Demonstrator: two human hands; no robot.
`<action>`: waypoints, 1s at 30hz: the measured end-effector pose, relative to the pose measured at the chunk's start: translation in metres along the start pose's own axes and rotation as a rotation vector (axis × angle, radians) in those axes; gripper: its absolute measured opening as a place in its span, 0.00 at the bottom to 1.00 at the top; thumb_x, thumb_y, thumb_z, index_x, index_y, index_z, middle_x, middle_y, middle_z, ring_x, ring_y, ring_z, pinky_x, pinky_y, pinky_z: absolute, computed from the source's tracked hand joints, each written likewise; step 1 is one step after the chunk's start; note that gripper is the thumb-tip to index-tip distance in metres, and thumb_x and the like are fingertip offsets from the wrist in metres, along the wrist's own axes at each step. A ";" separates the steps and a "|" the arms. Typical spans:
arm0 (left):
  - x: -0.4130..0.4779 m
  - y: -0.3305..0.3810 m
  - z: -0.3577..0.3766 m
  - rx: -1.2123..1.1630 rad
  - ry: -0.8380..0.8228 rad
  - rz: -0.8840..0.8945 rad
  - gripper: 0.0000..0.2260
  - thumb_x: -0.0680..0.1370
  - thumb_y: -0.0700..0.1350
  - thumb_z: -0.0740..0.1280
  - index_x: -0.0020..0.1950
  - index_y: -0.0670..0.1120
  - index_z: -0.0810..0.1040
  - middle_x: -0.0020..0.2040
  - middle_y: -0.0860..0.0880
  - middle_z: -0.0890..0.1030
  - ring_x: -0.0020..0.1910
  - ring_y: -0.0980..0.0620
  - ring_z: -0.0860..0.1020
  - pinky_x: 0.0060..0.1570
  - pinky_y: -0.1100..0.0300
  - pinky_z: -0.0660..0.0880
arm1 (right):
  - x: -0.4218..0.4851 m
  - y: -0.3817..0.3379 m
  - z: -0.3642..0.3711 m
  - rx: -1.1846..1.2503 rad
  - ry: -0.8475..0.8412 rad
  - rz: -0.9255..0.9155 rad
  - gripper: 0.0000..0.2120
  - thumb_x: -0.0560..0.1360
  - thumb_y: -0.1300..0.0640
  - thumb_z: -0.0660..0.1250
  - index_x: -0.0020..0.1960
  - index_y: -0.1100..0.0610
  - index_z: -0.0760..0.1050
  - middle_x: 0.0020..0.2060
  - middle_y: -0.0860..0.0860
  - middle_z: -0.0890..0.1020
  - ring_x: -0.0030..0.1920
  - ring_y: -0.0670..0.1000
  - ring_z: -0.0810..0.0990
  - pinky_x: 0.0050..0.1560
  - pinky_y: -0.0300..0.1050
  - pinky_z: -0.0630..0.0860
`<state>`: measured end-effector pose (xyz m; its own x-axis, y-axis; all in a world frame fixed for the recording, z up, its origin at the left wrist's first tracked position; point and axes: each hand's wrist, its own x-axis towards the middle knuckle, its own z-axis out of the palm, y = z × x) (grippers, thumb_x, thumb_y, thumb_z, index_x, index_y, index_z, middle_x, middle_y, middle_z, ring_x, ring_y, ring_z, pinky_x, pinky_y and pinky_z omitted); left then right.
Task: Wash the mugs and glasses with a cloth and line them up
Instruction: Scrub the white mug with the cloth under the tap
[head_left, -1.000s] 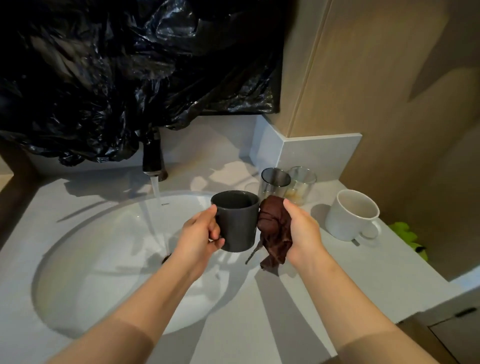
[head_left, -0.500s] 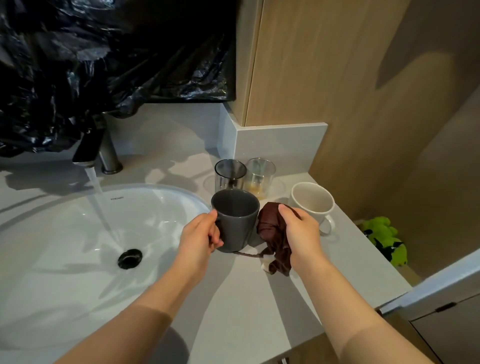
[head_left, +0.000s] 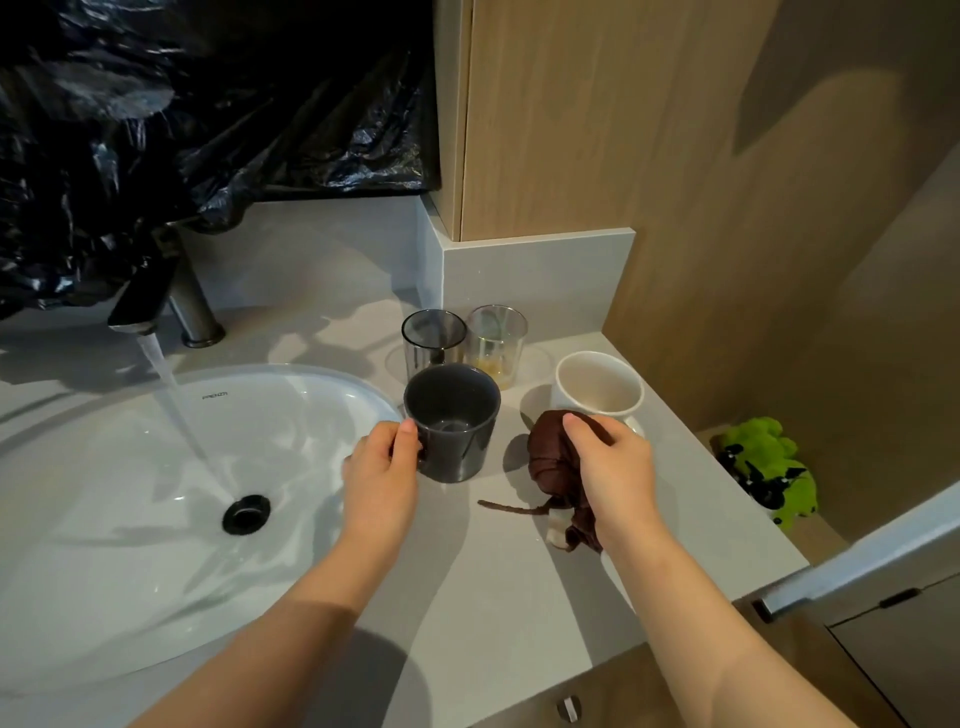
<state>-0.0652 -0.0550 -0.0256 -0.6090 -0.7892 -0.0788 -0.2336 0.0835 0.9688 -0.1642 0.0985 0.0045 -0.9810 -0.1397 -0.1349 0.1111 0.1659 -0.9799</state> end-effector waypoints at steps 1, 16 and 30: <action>0.001 -0.001 0.000 0.045 0.032 0.022 0.10 0.81 0.52 0.57 0.42 0.55 0.73 0.48 0.48 0.77 0.55 0.44 0.75 0.58 0.41 0.72 | 0.000 0.001 -0.005 -0.005 0.012 0.000 0.07 0.76 0.53 0.67 0.40 0.44 0.79 0.41 0.46 0.82 0.47 0.51 0.81 0.51 0.51 0.79; -0.045 0.060 0.078 0.095 -0.255 0.277 0.12 0.76 0.38 0.65 0.38 0.55 0.73 0.42 0.53 0.75 0.39 0.59 0.73 0.42 0.70 0.69 | 0.001 0.016 -0.069 0.007 0.173 0.008 0.06 0.76 0.55 0.67 0.47 0.55 0.81 0.42 0.52 0.83 0.45 0.52 0.81 0.39 0.44 0.76; -0.059 0.070 0.158 -0.040 -0.679 -0.256 0.10 0.83 0.44 0.54 0.59 0.57 0.70 0.48 0.48 0.73 0.44 0.53 0.71 0.42 0.60 0.70 | 0.011 0.024 -0.103 0.057 0.332 0.023 0.05 0.75 0.56 0.67 0.43 0.54 0.81 0.39 0.53 0.83 0.45 0.54 0.81 0.48 0.50 0.77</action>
<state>-0.1656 0.0938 0.0094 -0.8783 -0.2286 -0.4200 -0.4117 -0.0852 0.9073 -0.1886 0.2017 -0.0049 -0.9754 0.1905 -0.1108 0.1333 0.1096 -0.9850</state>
